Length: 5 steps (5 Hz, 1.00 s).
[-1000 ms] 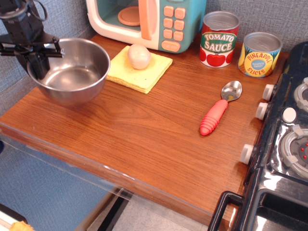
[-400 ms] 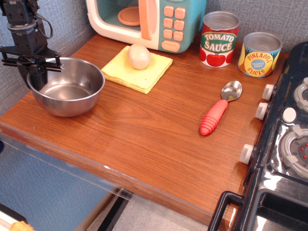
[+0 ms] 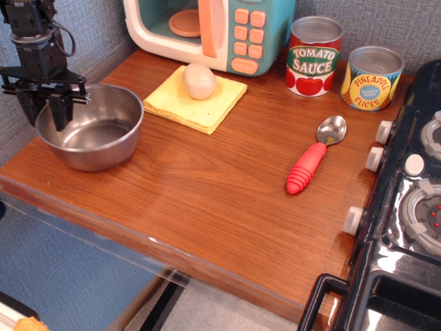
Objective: Move the pot to the left front of the table.
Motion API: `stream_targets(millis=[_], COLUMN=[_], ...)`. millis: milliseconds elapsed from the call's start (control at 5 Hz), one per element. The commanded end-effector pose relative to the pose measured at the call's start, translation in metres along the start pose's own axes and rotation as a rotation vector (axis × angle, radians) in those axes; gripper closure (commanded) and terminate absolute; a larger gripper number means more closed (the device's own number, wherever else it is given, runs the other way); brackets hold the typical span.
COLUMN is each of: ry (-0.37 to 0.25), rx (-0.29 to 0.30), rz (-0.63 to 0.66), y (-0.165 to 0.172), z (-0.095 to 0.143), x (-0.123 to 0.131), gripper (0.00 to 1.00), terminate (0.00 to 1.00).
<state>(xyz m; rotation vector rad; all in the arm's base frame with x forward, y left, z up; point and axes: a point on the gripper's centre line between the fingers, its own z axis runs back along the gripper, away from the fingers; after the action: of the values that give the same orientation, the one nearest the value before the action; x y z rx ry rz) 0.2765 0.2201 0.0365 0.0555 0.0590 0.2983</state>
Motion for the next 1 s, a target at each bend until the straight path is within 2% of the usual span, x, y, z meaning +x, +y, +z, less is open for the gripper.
stream_targets(millis=[0, 200, 400, 600, 800], ry=[-0.164, -0.277, -0.345, -0.335, -0.320], rx=[0.005, 0.048, 0.052, 0.025, 0.017], rz=[-0.069, -0.197, -0.281, -0.354, -0.369], y=[-0.001, -0.026, -0.053, -0.082, -0.095], z=[0.054, 0.089, 0.115, 0.116, 0.113], x=[-0.003, -0.005, -0.013, -0.016, -0.018], gripper=[0.00, 0.00, 0.00, 0.00, 0.00], terminate=[0.00, 0.00, 0.00, 0.00, 0.00])
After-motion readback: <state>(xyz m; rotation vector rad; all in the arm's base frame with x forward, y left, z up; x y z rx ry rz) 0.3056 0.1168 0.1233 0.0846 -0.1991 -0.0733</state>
